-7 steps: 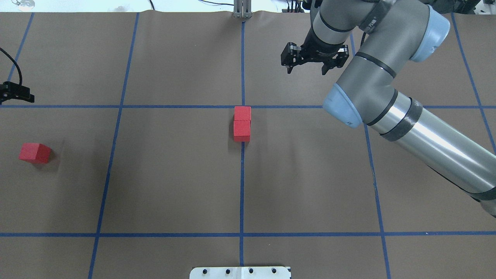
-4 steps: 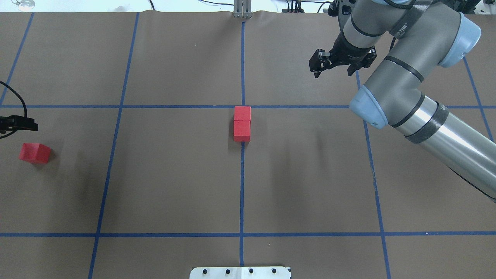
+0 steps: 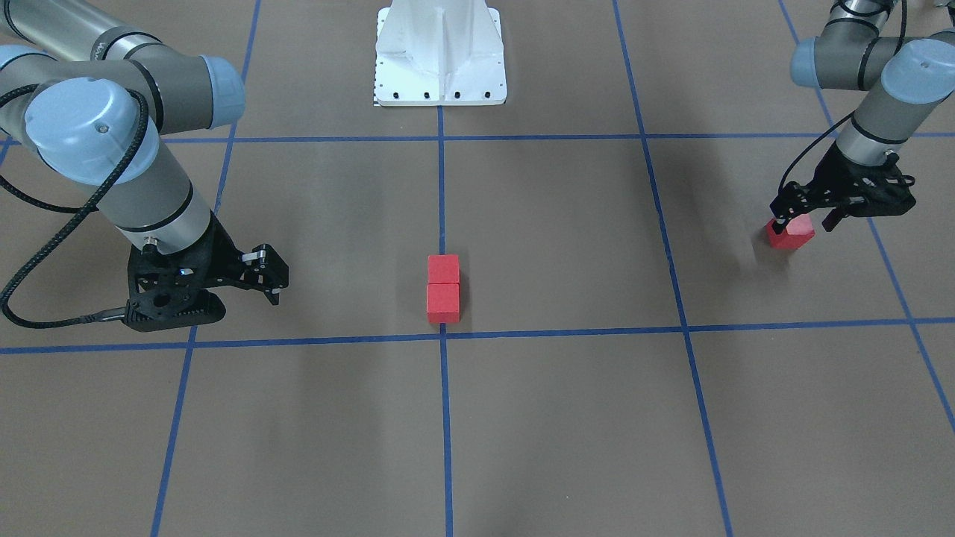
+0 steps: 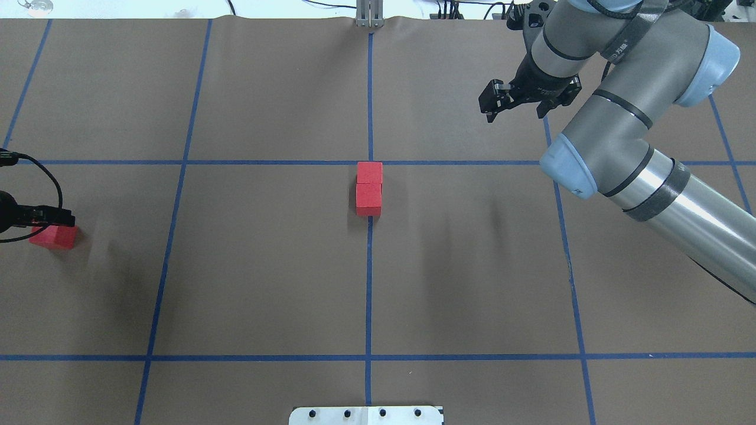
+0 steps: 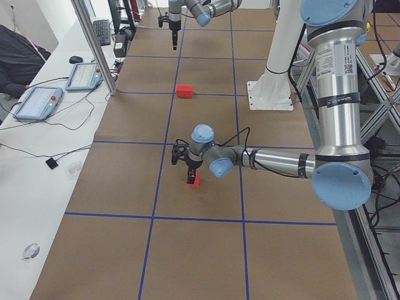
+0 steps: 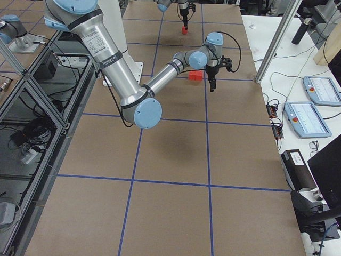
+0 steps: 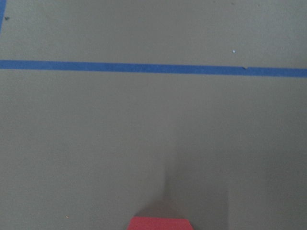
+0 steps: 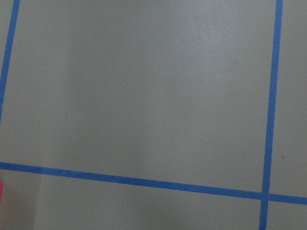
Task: Form red blocks into L shape at center
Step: 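Lower the left gripper onto the last red cube and grasp it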
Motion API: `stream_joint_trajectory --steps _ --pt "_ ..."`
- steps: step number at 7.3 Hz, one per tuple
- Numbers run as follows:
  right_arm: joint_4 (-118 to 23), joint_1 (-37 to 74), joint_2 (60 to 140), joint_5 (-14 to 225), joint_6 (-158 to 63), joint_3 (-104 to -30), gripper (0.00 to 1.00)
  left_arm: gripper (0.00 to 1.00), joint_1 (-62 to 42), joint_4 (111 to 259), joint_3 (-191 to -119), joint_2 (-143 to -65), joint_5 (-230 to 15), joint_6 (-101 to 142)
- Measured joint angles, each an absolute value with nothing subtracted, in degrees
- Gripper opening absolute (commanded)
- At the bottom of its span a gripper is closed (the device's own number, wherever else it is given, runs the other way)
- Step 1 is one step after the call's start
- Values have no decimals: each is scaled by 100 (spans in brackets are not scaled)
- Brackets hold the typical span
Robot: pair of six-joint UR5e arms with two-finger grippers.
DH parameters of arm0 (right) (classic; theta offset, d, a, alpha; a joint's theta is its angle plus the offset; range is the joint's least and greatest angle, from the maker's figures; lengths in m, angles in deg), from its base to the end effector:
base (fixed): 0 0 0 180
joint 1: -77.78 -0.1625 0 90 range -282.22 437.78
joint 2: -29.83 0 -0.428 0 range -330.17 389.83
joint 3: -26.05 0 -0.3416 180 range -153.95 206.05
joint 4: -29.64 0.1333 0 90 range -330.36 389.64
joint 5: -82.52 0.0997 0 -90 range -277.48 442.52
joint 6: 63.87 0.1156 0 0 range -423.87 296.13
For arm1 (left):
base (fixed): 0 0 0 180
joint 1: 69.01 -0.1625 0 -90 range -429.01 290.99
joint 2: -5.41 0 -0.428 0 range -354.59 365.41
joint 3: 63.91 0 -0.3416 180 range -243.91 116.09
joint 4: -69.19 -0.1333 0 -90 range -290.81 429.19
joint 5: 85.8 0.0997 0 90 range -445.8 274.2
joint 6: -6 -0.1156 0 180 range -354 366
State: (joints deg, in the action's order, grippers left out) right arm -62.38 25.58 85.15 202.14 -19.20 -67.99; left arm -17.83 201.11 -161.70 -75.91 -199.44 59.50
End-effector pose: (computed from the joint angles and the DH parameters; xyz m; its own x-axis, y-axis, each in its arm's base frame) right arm -0.3382 -0.5603 0.3218 0.7052 -0.0995 0.7020 -0.0062 0.9892 0.1464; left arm 0.1966 -0.3831 0.6053 0.7065 -0.0089 -0.7076 0.1598 0.9761 0.1473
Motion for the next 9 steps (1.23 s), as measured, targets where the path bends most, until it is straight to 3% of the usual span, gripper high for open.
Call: stream_joint_trajectory --steps 9 --pt "-6238 2572 8588 20197 -1904 -6724 99 100 -1944 20106 -16046 -7551 -19935 5625"
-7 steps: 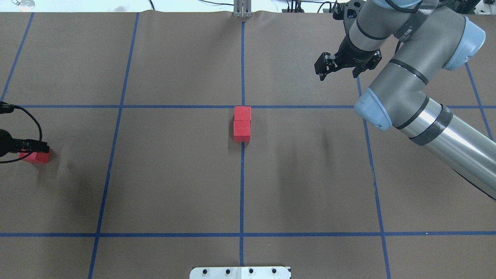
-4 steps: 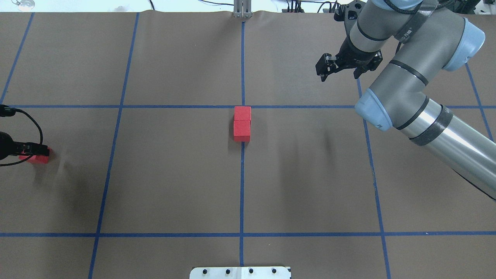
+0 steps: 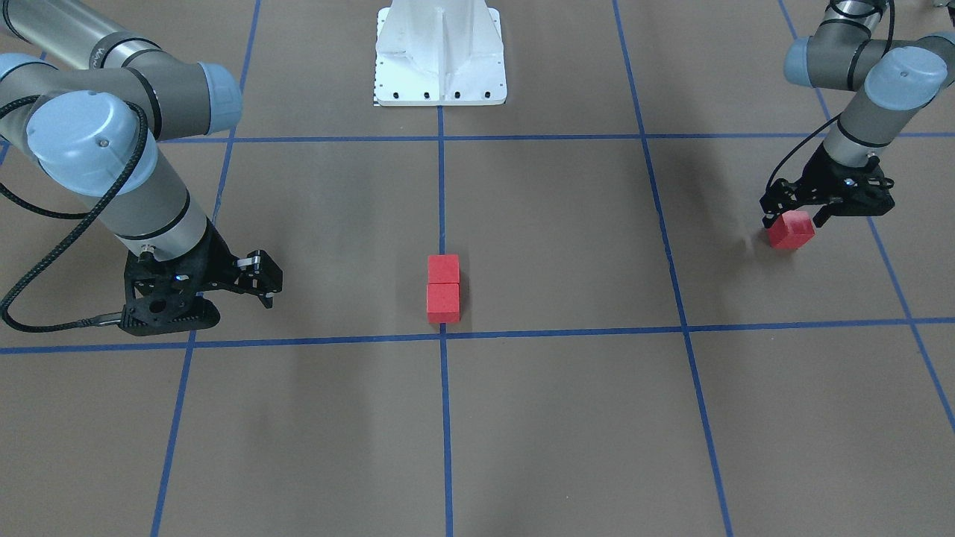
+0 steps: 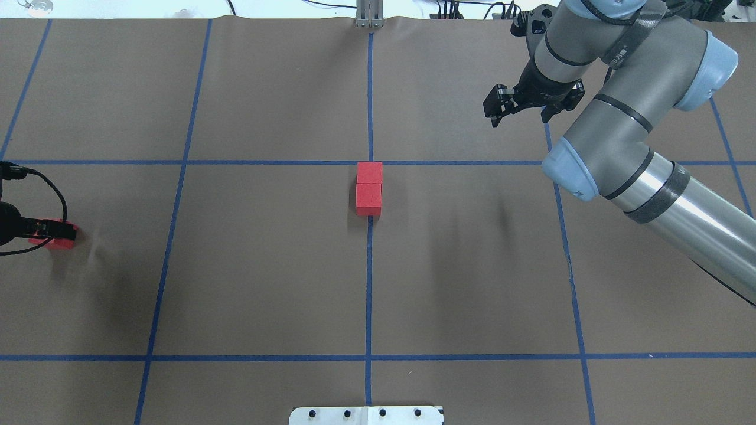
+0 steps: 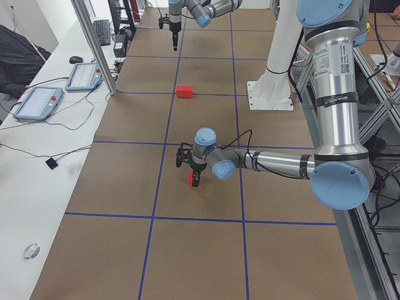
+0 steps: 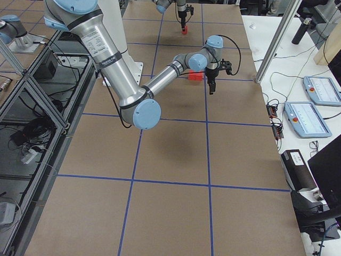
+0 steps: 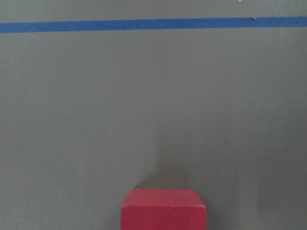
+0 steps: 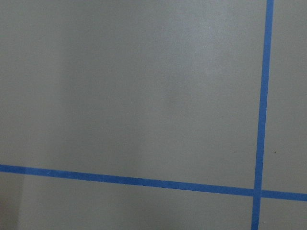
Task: Form red blocks into L shape at center
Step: 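Lower the left gripper onto the last red cube and grasp it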
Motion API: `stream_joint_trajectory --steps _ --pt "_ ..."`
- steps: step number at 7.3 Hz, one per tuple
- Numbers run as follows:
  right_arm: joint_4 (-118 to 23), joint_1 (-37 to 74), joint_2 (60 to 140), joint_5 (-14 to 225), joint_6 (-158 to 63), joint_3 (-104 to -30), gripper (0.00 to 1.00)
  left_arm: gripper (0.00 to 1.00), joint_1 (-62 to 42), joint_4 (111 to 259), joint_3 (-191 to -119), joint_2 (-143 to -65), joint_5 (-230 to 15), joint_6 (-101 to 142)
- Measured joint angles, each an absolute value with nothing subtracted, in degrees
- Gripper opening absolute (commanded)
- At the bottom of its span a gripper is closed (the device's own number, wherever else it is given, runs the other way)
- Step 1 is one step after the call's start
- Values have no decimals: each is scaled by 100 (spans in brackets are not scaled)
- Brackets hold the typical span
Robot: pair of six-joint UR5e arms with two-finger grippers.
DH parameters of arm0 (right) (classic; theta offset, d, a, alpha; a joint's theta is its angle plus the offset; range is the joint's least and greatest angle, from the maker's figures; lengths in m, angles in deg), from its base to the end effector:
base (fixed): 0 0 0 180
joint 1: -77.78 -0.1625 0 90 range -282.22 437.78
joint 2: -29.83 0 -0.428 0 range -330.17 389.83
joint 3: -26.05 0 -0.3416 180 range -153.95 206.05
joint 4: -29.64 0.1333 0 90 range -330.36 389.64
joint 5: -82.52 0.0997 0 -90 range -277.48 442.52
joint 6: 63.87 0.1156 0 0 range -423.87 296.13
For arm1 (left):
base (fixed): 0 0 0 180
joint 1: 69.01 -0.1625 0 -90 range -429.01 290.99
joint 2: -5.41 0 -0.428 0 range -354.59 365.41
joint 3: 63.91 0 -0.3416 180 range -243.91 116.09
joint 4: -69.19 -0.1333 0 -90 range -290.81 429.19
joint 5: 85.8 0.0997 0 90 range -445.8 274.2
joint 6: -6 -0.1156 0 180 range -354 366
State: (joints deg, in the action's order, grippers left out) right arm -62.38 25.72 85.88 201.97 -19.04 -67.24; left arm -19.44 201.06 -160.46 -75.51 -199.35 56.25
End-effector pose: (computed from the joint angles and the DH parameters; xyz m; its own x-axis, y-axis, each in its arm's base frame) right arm -0.3396 -0.5600 0.3356 0.7175 -0.0841 0.6914 -0.0050 0.9920 0.1258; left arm 0.2048 -0.3747 0.6190 0.7268 0.0508 -0.6850 0.0895 0.9818 0.1678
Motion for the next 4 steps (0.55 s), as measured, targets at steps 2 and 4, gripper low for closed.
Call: stream_joint_trajectory --steps 2,4 --pt "-6238 2575 8590 20191 -1906 -6712 99 99 -1948 20103 -15962 -7605 -19935 5482" --pt "-6238 2578 8590 20188 -1912 -6685 99 99 -1952 20102 -15939 -7628 -19945 5462"
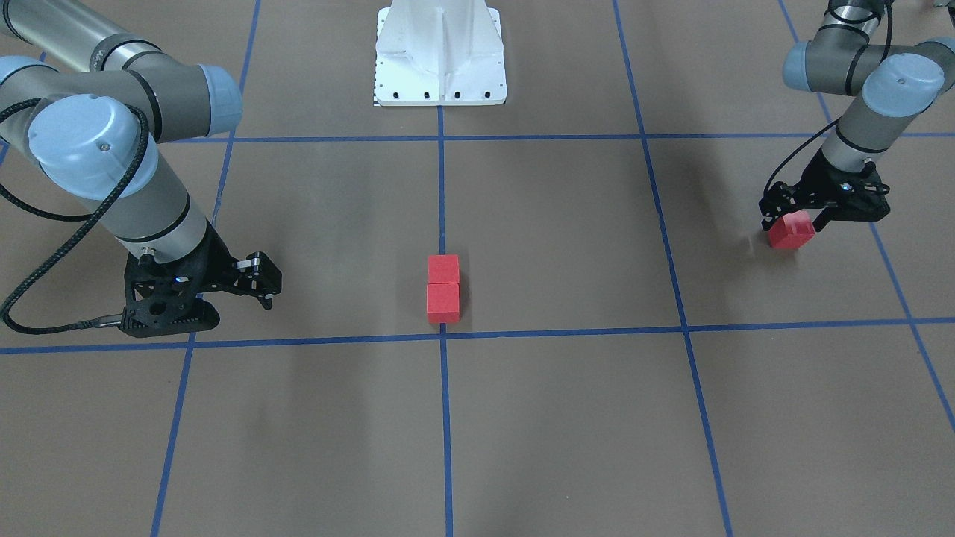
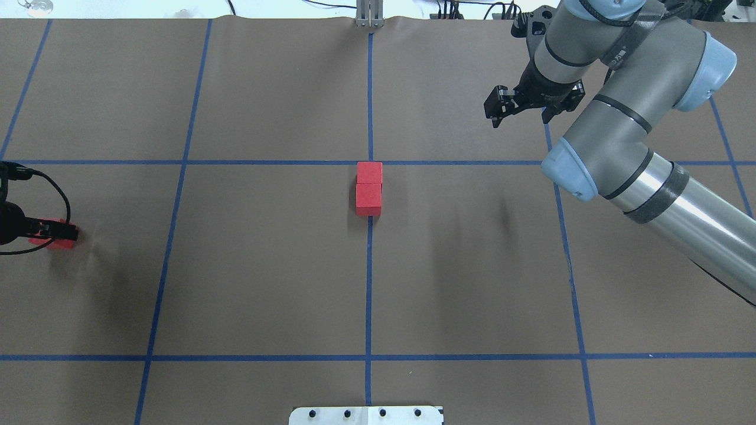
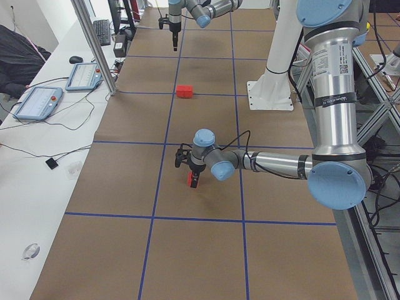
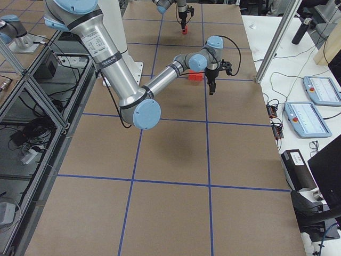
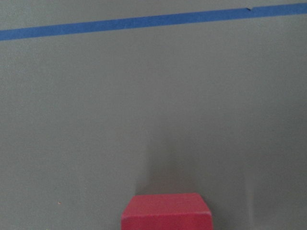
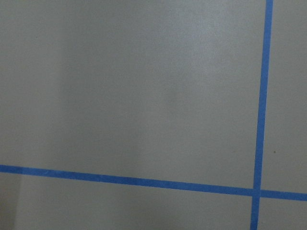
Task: Form red blocks into L shape at center
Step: 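Lower the left gripper onto the last red cube and grasp it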
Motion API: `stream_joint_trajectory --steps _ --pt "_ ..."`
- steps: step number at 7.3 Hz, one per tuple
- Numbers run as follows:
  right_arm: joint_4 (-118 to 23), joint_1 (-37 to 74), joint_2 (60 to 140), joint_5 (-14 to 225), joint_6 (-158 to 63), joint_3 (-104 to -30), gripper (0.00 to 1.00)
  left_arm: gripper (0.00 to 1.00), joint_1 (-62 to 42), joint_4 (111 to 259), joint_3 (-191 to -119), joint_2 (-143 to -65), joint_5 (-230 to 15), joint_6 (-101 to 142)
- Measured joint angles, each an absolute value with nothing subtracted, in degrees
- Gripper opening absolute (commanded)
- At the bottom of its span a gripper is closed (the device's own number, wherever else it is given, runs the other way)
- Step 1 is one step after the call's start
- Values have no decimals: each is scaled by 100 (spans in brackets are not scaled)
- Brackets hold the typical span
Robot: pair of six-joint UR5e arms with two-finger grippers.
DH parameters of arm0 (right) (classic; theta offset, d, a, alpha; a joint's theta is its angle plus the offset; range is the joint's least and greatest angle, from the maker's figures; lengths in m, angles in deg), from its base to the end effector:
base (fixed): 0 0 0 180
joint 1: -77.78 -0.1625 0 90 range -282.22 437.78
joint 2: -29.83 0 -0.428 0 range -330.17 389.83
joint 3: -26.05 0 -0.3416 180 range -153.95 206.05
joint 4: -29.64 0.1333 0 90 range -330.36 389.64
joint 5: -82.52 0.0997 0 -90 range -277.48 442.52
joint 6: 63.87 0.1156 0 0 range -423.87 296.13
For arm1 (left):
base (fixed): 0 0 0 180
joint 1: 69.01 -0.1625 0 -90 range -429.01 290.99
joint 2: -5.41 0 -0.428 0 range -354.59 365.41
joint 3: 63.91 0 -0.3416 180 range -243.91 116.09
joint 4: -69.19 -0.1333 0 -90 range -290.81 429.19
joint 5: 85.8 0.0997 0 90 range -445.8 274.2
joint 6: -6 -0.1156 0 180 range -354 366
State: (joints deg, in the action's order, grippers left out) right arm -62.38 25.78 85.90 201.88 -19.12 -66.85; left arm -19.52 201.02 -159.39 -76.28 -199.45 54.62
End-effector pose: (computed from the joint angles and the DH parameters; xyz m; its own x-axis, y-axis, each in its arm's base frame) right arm -0.3408 -0.5607 0.3387 0.7212 -0.0822 0.6878 -0.0032 0.9925 0.1220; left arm 0.2090 -0.3784 0.6224 0.7308 0.0769 -0.6783 0.0658 0.9811 0.1821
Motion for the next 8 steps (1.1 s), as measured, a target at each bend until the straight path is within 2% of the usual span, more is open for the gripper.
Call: stream_joint_trajectory --steps 4,8 --pt "-6238 2593 8590 20174 -1913 -6669 99 93 -1951 20100 -15922 -7667 -19971 5460" --pt "-6066 2615 8602 20155 -1900 -6546 99 83 -1953 20099 -15866 -7690 -19954 5460"
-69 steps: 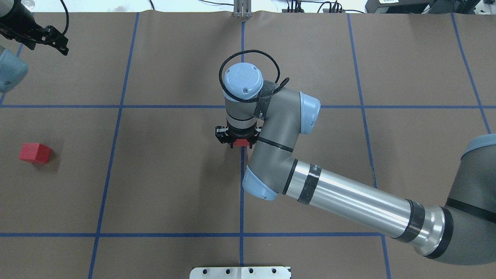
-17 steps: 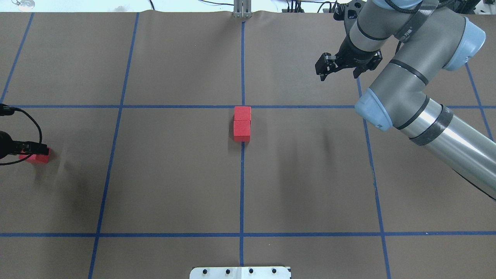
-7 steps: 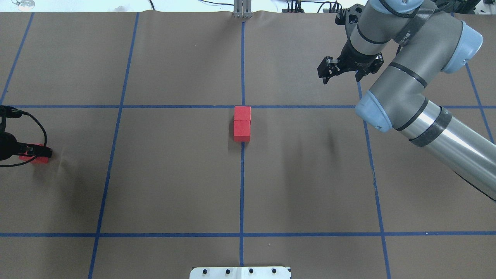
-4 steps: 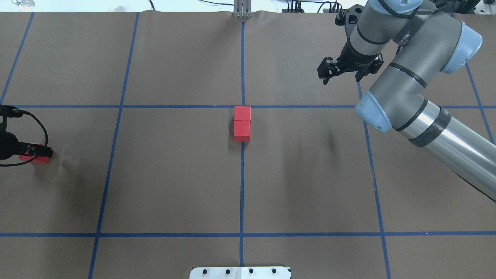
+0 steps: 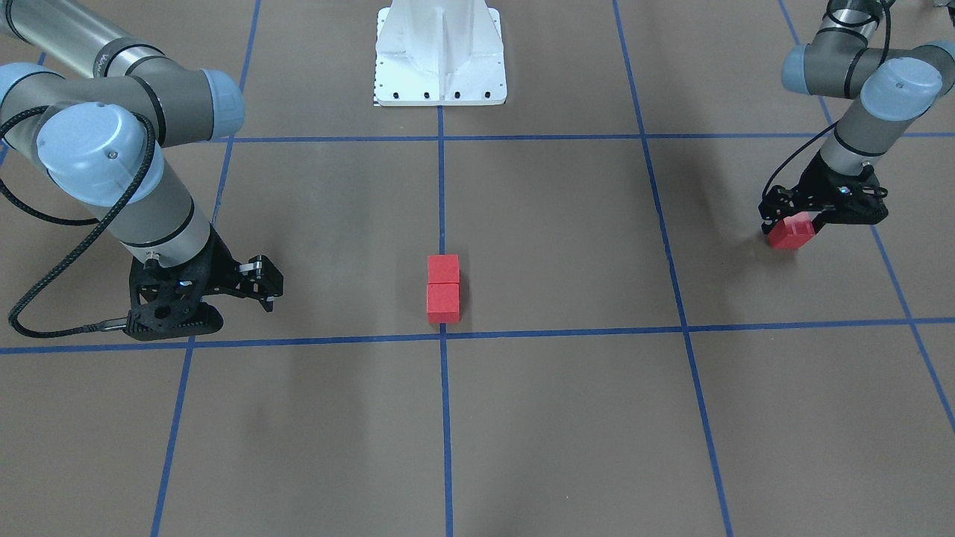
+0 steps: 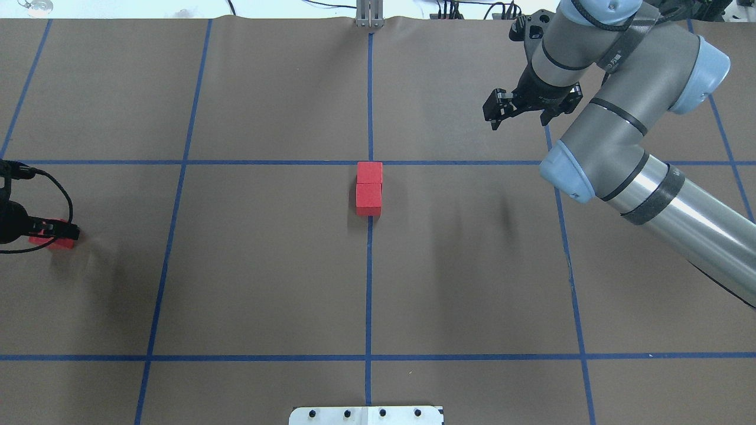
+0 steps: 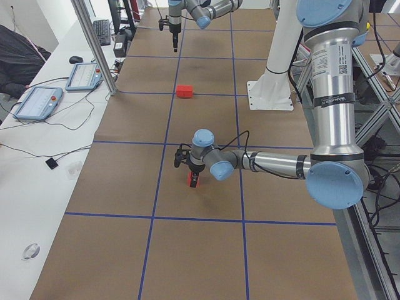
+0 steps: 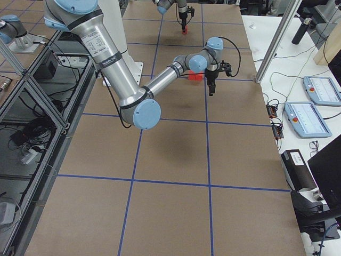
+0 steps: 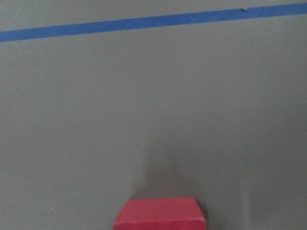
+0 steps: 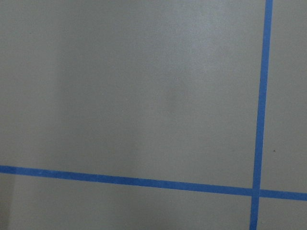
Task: Form red blocks into L shape at center
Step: 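Lower the left gripper onto the last red cube and grasp it, then lift the red cube with the left gripper and carry it toward the center cubes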
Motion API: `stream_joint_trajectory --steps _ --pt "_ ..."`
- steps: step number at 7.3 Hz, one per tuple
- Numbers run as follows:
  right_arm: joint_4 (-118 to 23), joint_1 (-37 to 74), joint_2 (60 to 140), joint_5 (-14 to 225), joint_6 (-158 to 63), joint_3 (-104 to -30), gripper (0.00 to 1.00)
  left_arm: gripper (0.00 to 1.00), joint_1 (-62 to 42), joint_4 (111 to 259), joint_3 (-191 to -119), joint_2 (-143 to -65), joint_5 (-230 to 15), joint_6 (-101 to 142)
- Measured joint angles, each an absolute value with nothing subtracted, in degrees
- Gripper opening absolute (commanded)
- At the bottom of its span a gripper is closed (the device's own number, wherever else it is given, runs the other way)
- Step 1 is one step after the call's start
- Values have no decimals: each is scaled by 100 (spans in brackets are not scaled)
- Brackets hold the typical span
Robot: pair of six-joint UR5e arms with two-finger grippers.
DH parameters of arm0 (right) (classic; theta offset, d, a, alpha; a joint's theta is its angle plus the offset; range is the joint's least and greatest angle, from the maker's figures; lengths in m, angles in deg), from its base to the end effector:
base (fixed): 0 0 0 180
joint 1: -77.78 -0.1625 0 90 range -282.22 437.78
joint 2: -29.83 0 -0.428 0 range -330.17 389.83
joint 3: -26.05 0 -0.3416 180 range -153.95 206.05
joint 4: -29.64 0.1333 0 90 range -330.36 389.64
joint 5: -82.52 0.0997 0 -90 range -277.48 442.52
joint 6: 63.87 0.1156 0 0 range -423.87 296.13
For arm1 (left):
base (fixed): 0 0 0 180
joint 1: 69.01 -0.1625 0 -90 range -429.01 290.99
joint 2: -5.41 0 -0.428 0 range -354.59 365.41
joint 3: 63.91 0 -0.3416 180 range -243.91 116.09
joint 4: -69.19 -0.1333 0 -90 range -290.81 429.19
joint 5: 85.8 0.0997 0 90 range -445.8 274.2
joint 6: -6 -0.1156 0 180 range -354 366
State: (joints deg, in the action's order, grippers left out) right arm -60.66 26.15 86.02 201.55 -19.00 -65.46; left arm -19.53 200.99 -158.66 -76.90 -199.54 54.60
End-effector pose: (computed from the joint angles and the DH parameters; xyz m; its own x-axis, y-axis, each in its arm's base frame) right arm -0.3470 -0.5627 0.3462 0.7220 -0.0864 0.6865 -0.0014 0.9920 0.1263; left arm 0.2121 -0.3817 0.6240 0.7311 0.0763 -0.6779 0.0643 0.9816 0.1798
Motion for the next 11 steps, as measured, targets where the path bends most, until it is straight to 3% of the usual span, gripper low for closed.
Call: stream_joint_trajectory --steps 5,6,7,8,11 --pt "-5627 2619 8627 20154 -1862 -6318 99 58 -1905 20092 -15831 -7712 -19952 5452" --pt "-5624 2619 8626 20158 -1861 -6316 99 40 -1897 20088 -15831 -7712 -19953 5449" --pt "-5623 2619 8626 20160 -1861 -6316 99 8 -1895 20086 -15832 -7715 -19955 5447" --pt "-5623 2618 8625 20161 -1860 -6316 99 0 -1878 20085 -15849 -7718 -19968 5449" --pt "-5623 2611 8625 20162 -1860 -6328 99 0 -1433 19628 -15987 -8124 -20059 5554"
